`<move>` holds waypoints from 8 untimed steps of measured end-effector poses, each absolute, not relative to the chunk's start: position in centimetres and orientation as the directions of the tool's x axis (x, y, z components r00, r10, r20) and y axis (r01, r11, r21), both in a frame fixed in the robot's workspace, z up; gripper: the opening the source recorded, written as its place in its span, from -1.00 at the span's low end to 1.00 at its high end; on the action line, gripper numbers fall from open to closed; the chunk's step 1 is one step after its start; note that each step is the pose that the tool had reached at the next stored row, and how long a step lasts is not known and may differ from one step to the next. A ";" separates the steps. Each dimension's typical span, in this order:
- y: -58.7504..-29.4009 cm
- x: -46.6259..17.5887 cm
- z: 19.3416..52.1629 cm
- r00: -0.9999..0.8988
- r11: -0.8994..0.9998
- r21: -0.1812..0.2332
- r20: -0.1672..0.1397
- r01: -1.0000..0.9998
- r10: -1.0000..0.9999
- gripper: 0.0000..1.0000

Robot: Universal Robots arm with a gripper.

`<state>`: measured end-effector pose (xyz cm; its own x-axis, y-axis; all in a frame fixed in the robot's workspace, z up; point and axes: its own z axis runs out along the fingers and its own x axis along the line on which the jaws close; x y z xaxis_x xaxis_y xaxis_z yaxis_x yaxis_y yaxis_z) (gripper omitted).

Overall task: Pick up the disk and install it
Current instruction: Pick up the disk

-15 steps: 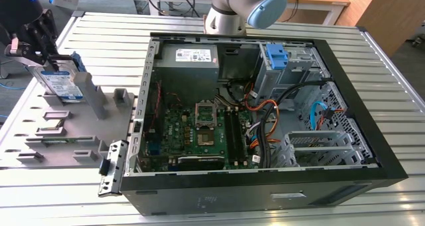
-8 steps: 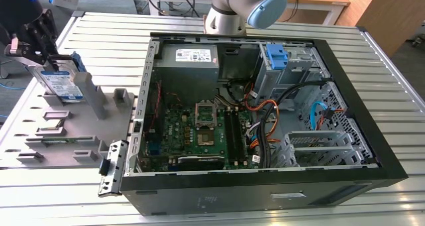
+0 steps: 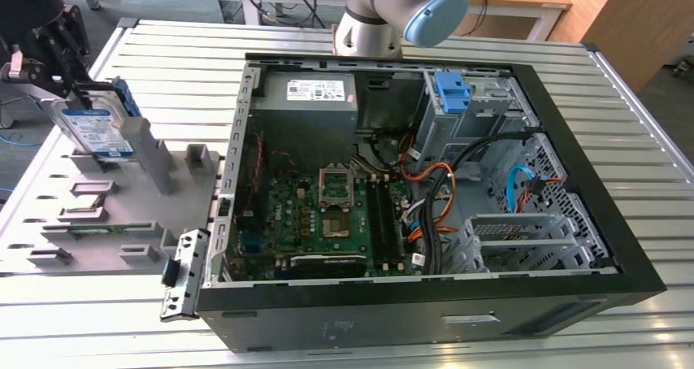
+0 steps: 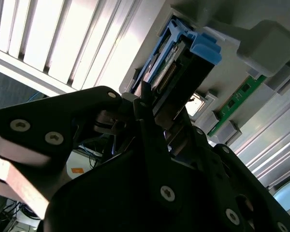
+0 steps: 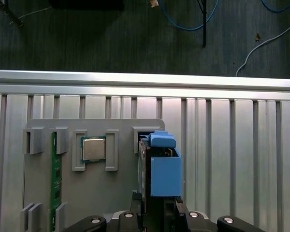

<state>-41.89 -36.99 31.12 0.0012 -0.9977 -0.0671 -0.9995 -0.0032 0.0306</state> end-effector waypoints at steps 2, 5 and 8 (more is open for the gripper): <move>-37.0 -41.9 31.1 0.001 -0.003 0.030 -0.067 -1.000 -0.998 -0.30; -37.0 -41.9 31.1 0.001 -0.003 0.031 -0.067 -1.000 -0.998 -0.30; -37.0 -41.9 31.1 0.001 -0.003 0.031 -0.067 -1.000 -0.998 -0.30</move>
